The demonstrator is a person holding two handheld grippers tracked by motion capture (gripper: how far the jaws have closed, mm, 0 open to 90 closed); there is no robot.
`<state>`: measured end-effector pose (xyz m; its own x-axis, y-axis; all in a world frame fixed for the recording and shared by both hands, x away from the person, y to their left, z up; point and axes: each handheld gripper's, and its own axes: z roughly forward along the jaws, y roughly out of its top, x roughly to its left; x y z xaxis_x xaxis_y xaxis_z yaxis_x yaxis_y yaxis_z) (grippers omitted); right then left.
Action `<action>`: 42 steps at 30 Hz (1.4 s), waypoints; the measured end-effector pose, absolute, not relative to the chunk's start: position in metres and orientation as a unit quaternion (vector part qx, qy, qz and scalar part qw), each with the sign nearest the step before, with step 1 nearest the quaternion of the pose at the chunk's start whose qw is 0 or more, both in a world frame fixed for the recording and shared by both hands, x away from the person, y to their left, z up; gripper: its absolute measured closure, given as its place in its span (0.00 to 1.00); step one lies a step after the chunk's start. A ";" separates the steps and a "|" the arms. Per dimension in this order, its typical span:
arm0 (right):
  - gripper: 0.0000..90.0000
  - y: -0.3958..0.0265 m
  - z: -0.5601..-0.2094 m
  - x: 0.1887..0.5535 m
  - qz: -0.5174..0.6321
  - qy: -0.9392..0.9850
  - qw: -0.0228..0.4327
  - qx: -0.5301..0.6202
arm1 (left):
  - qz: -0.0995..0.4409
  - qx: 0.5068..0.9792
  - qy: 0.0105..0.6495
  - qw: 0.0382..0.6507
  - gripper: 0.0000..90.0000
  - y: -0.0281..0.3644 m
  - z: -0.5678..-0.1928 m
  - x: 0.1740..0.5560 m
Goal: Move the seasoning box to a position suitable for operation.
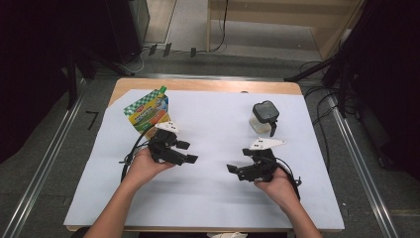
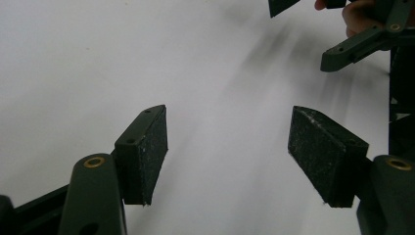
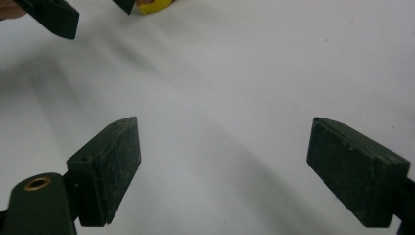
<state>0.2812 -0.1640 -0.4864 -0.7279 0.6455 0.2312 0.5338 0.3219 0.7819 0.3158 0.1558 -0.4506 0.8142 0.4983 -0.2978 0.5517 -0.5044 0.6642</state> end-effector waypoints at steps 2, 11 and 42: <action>0.15 -0.164 -0.486 0.281 0.455 0.805 0.073 0.373 | -0.030 0.870 0.299 0.390 0.36 0.157 -0.450 0.315; 0.20 -0.171 -0.482 0.279 0.472 0.807 0.057 0.351 | -0.036 0.865 0.294 0.406 0.55 0.159 -0.448 0.312; 0.37 -0.167 -0.483 0.276 0.452 0.825 0.060 0.334 | -0.067 0.859 0.312 0.399 0.49 0.159 -0.447 0.315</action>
